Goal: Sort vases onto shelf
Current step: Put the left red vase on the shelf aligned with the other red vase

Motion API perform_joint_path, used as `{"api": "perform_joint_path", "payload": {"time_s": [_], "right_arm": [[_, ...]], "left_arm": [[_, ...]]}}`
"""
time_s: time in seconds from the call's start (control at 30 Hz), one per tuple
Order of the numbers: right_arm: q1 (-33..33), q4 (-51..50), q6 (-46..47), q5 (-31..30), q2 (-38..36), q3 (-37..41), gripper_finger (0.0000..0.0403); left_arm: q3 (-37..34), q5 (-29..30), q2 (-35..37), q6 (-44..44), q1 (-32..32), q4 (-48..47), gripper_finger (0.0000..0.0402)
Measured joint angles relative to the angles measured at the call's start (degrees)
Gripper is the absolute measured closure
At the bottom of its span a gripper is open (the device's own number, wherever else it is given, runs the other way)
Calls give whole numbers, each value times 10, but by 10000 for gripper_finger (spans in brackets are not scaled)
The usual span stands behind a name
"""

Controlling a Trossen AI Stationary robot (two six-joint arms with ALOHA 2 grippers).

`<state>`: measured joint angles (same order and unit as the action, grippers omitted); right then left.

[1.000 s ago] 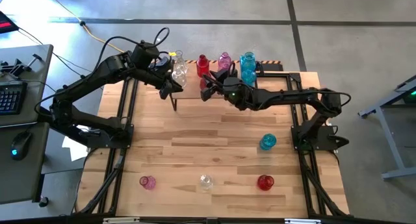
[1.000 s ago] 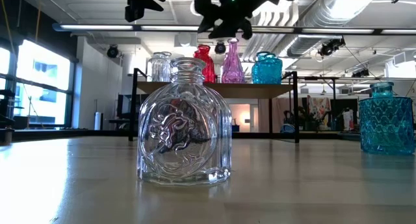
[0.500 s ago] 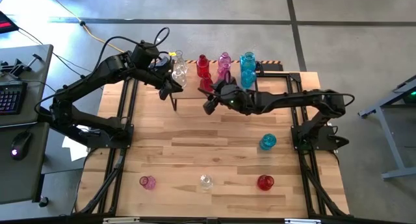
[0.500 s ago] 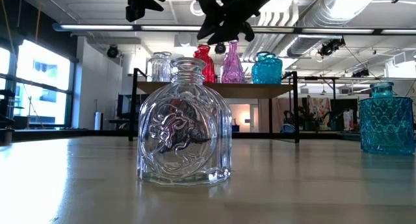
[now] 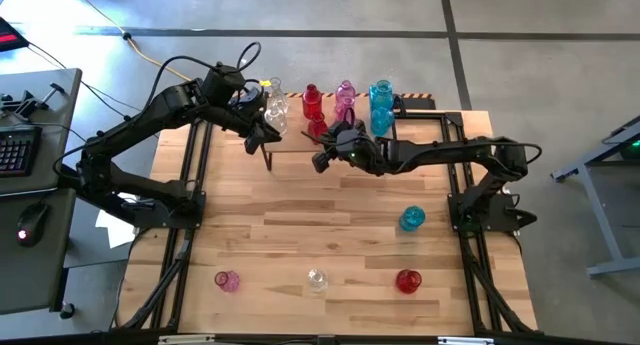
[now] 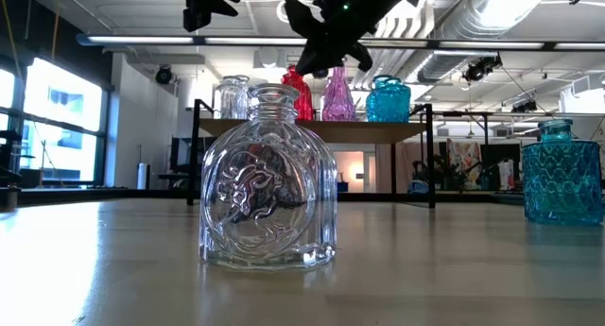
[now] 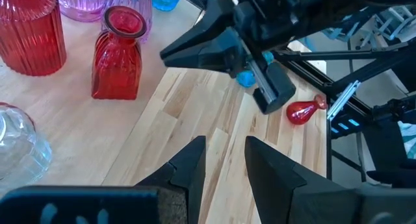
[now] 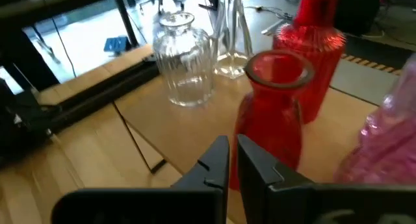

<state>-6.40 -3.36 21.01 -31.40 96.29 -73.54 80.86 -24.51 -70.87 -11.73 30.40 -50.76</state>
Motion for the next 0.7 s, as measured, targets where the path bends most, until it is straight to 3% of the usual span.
{"api": "perform_joint_path", "payload": {"time_s": [0.7], "right_arm": [[-9, -28, 77, -24, 31, 0, 391]], "left_arm": [[0, 0, 0, 9, 0, -4, 302]]}}
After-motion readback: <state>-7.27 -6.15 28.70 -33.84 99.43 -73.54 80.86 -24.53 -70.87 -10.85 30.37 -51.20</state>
